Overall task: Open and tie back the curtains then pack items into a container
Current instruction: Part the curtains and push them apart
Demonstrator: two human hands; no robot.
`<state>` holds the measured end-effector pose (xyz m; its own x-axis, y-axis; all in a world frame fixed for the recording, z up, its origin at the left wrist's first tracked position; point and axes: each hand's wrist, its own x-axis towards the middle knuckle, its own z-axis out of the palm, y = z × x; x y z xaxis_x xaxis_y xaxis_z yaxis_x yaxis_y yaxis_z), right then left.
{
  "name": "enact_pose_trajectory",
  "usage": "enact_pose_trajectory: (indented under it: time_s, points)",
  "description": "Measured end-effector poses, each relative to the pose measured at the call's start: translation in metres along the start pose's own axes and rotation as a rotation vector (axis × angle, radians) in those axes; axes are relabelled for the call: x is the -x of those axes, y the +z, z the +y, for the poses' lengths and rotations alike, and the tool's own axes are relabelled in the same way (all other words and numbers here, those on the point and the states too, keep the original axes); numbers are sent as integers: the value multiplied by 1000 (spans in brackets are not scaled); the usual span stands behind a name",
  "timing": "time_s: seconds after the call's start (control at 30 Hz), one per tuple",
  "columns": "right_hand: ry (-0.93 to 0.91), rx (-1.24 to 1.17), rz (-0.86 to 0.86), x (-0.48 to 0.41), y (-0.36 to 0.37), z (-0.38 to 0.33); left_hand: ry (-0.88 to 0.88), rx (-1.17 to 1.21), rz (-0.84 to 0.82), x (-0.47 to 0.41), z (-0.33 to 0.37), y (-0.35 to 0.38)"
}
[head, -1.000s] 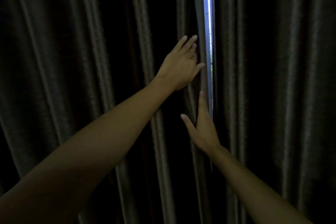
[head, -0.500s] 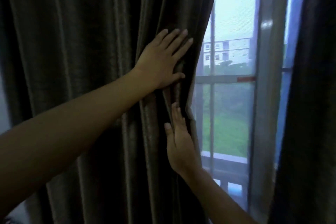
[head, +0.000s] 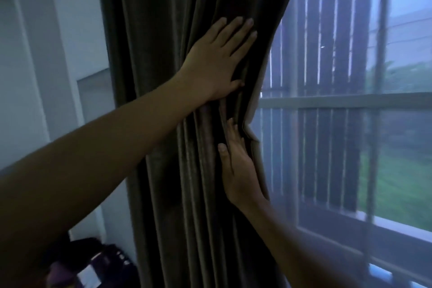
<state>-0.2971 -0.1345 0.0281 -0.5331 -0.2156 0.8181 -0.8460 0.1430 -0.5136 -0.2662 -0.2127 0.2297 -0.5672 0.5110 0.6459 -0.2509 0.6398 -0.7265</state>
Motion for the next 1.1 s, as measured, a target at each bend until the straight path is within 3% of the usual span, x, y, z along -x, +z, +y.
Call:
enact_pose_trajectory:
  time_s: [0.17,0.5,0.87,1.1]
  points:
    - [-6,7,-76,-27,51,5,-57,-6,-26,23,-32,57]
    - [-33,11,-60,-80,167,17,-155,21,-106,58,-96,166]
    - [108,-150,-167,-133,295,49,-287,-141,-271,102,-160,280]
    - [188,-23,-196,-166,351,56,-322,-173,-341,118,-196,335]
